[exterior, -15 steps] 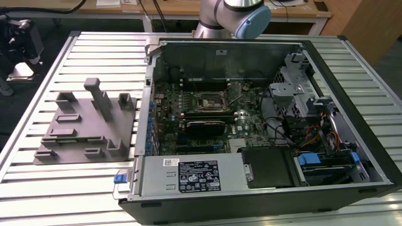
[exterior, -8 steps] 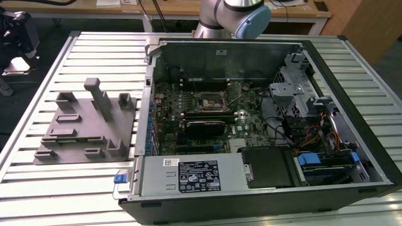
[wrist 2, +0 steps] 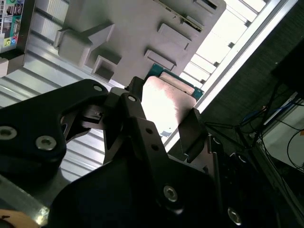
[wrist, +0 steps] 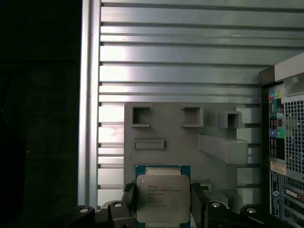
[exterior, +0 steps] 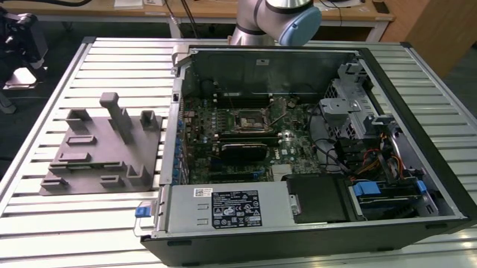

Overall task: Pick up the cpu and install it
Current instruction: 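Pick up the cpu and move it towards the insertion slot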

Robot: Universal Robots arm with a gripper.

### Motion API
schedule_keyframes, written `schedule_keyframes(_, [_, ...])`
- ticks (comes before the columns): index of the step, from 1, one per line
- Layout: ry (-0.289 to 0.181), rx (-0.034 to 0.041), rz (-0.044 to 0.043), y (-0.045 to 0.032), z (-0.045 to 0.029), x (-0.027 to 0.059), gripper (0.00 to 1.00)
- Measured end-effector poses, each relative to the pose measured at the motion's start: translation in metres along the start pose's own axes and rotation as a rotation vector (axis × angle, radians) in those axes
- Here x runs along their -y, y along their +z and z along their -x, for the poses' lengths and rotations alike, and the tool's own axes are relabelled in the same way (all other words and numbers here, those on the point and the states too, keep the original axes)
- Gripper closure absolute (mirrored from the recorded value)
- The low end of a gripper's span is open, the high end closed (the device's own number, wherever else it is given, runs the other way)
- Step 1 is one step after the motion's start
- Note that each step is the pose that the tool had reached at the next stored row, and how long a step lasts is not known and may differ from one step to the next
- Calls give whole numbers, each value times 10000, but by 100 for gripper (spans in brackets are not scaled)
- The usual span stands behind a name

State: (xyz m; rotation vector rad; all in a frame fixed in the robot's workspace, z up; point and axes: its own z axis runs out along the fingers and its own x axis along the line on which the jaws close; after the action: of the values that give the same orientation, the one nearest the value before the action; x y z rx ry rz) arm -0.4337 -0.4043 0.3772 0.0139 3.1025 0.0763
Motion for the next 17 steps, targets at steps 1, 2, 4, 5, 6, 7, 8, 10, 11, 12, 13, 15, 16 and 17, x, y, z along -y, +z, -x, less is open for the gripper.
schedule_keyframes(1, [0, 2, 1, 1, 12, 0, 46])
schedule_keyframes(2, [0, 1, 0, 1, 26, 0, 46])
schedule_keyframes(4, [0, 1, 0, 3, 61, 0, 46])
schedule_keyframes(5, [0, 1, 0, 3, 79, 0, 46])
schedule_keyframes(6, [0, 1, 0, 4, 100, 0, 46])
schedule_keyframes(7, [0, 2, 1, 6, 120, -1, 46])
schedule_keyframes(8, [-1, 2, 1, 6, 139, -1, 46])
schedule_keyframes(10, [-1, 2, 1, 8, 178, -1, 46])
schedule_keyframes(11, [0, 2, 1, 9, 198, -1, 46])
schedule_keyframes(12, [-1, 1, 1, 9, 220, -1, 46])
schedule_keyframes(13, [-1, 2, 2, 10, 238, -1, 46])
schedule_keyframes(15, [-1, 2, 2, 12, 275, -2, 46])
schedule_keyframes(16, [0, 1, 1, 12, 295, -2, 46])
schedule_keyframes(17, [0, 2, 1, 13, 316, -2, 46])
